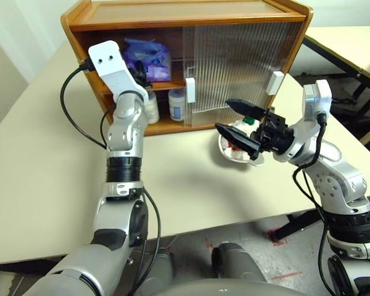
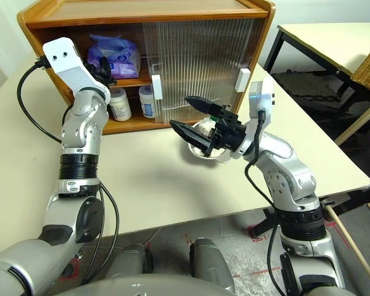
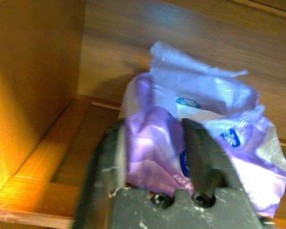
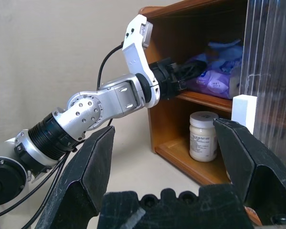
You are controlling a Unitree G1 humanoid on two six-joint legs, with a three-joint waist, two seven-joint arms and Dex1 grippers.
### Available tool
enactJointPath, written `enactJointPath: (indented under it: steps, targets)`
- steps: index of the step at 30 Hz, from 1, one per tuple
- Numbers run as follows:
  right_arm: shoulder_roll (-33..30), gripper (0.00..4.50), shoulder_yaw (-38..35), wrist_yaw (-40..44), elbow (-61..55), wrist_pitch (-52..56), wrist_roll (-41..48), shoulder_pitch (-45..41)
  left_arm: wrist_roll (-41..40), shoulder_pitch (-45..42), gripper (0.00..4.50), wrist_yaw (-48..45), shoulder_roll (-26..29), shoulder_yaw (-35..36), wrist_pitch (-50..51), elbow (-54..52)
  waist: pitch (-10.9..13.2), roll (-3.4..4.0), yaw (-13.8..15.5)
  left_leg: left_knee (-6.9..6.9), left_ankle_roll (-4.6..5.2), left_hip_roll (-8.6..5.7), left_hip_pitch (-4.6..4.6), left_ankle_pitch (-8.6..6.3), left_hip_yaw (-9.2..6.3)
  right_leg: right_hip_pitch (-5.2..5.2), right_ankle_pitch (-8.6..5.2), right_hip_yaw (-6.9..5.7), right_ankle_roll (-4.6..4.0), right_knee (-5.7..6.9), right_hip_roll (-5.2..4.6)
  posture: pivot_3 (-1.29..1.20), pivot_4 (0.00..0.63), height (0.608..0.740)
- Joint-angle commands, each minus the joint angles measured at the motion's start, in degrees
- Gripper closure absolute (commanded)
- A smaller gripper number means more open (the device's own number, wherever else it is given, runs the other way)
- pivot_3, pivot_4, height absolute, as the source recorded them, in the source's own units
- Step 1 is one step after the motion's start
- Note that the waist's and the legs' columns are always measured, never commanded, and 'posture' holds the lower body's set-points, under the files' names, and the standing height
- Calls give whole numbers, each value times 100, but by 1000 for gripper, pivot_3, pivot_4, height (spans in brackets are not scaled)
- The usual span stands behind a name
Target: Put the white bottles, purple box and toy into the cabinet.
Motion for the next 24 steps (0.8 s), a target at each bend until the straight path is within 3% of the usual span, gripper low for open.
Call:
enactJointPath:
  steps: [1, 3, 16, 23, 24]
  targets:
    - [-38, 0, -22, 23, -103, -53, 9, 39, 123, 33, 586, 33, 53, -63, 73, -92, 0, 0, -1, 0, 0, 0, 0, 0, 0, 0, 0, 0, 0, 0, 1, -51, 0, 740]
    - [-48, 0, -33, 48, -63, -48, 19, 23, 60, 37, 24, -53, 26, -55, 77, -175, 0, 0, 2, 0, 0, 0, 0, 0, 1, 0, 0, 0, 0, 0, 1, -50, 0, 740]
    - [-67, 0, -42, 184, 88, -90, -18, -12, -206, 337, 24, -1026, 148, -317, 163, -1138, 0, 0, 4, 0, 0, 1, 0, 0, 6, 0, 1, 0, -5, -2, 1, -31, 0, 740]
    - [-86, 0, -44, 181, 86, -75, -21, -6, -192, 951, 24, -1691, 253, -906, 531, -2126, 0, 1, 17, -1, 2, 1, 1, 1, 6, 0, 0, 5, -6, -1, 1, -32, 0, 740]
    - [-80, 0, -40, 167, 78, -70, -21, -10, -242, 1040, 188, -1704, 195, -926, 663, -2159, 0, 0, 23, 0, 2, 1, 2, 1, 5, 1, 1, 6, -6, -1, 1, -32, 0, 740]
